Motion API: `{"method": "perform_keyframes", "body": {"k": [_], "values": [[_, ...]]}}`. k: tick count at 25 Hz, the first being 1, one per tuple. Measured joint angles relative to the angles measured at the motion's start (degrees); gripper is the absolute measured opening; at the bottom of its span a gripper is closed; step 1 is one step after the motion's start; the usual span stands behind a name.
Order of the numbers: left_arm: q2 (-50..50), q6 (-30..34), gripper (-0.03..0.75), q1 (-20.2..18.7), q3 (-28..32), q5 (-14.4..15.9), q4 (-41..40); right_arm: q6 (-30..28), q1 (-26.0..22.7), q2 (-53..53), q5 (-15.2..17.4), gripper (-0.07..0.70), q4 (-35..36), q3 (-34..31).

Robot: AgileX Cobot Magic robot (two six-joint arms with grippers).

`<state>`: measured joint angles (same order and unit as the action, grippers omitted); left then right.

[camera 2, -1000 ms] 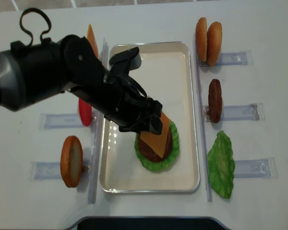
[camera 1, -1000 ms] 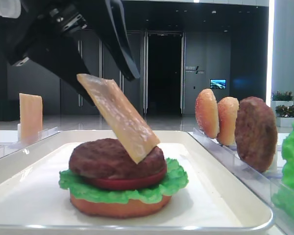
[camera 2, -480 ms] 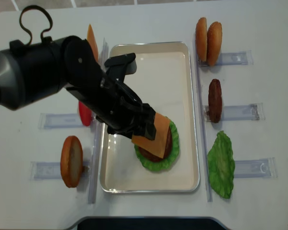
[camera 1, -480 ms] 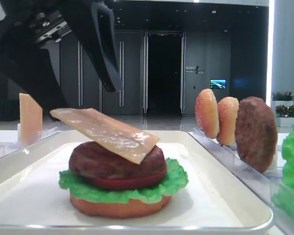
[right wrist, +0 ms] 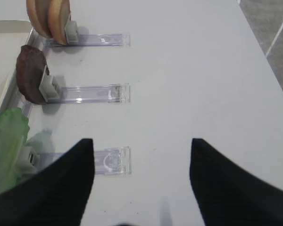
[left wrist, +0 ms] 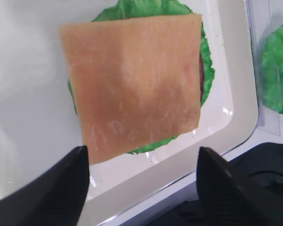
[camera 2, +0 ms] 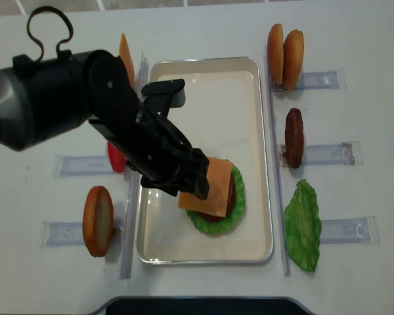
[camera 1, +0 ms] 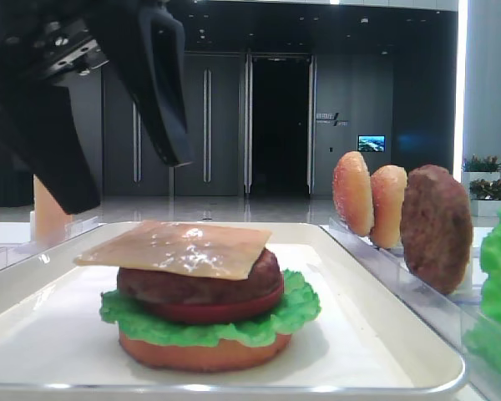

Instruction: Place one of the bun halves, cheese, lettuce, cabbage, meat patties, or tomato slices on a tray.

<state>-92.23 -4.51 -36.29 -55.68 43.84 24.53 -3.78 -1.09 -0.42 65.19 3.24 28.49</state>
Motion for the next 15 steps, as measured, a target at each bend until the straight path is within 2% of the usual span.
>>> {"method": "perform_keyframes", "body": {"k": [3, 9, 15], "values": [[0.0, -1.0, 0.538, 0.0, -0.8, 1.0, -1.8, 0.0, 0.0, 0.0, 0.0, 0.45, 0.0, 0.0], [0.0, -4.3, 0.538, 0.0, -6.3, 7.5, -8.1, 0.0, 0.0, 0.0, 0.0, 0.45, 0.0, 0.0], [0.0, -6.5, 0.538, 0.0, -10.6, 12.6, -12.6, 0.0, 0.0, 0.0, 0.0, 0.45, 0.0, 0.0]]}}
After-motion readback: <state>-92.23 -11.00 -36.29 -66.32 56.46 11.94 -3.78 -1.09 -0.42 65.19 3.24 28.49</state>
